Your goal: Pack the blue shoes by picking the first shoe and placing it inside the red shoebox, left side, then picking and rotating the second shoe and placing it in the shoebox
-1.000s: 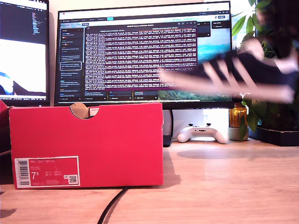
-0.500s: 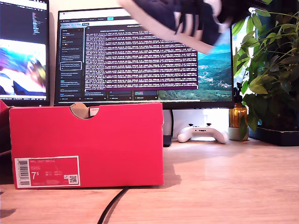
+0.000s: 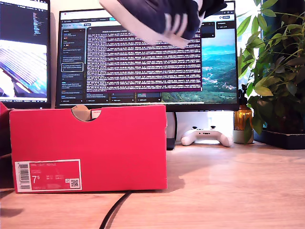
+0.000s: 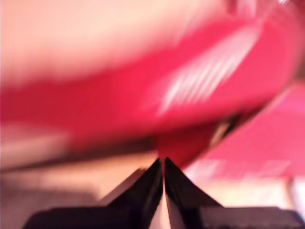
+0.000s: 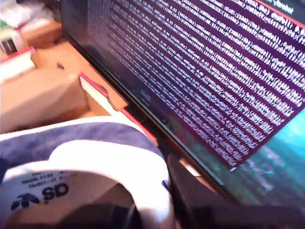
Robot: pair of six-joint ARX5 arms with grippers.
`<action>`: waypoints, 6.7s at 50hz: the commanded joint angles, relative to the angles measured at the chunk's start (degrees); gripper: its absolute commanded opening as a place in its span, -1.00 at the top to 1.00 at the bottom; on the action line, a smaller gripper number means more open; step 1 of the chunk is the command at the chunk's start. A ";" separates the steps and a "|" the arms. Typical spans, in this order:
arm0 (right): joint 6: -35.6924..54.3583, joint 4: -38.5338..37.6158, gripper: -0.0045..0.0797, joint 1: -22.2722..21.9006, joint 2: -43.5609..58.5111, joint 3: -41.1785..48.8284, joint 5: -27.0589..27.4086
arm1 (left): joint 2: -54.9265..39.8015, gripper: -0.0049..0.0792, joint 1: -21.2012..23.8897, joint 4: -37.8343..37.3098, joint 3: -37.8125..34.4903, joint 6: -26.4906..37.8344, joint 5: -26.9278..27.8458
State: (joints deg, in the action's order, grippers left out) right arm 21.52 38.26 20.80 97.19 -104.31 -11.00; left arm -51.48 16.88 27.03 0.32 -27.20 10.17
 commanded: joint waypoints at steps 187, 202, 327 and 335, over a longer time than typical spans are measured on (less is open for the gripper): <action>-12.55 1.49 0.89 3.02 8.94 3.41 17.57 | 37.64 0.93 -0.68 -36.50 -1.70 9.09 -13.18; -12.44 0.24 0.89 1.11 0.44 13.53 17.49 | 42.21 0.93 -5.14 -38.84 -1.70 7.74 -14.36; -20.26 6.43 0.89 -2.05 -42.99 33.18 17.44 | 52.15 0.93 -16.00 -45.53 0.90 17.20 -4.24; -20.26 7.43 0.89 -2.05 -46.23 33.18 17.44 | 52.15 0.93 -15.96 -45.86 0.90 17.31 -4.02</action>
State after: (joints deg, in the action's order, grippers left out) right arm 1.52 45.93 18.46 50.92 -72.01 6.55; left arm 0.23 0.73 -17.17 2.48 -10.26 6.04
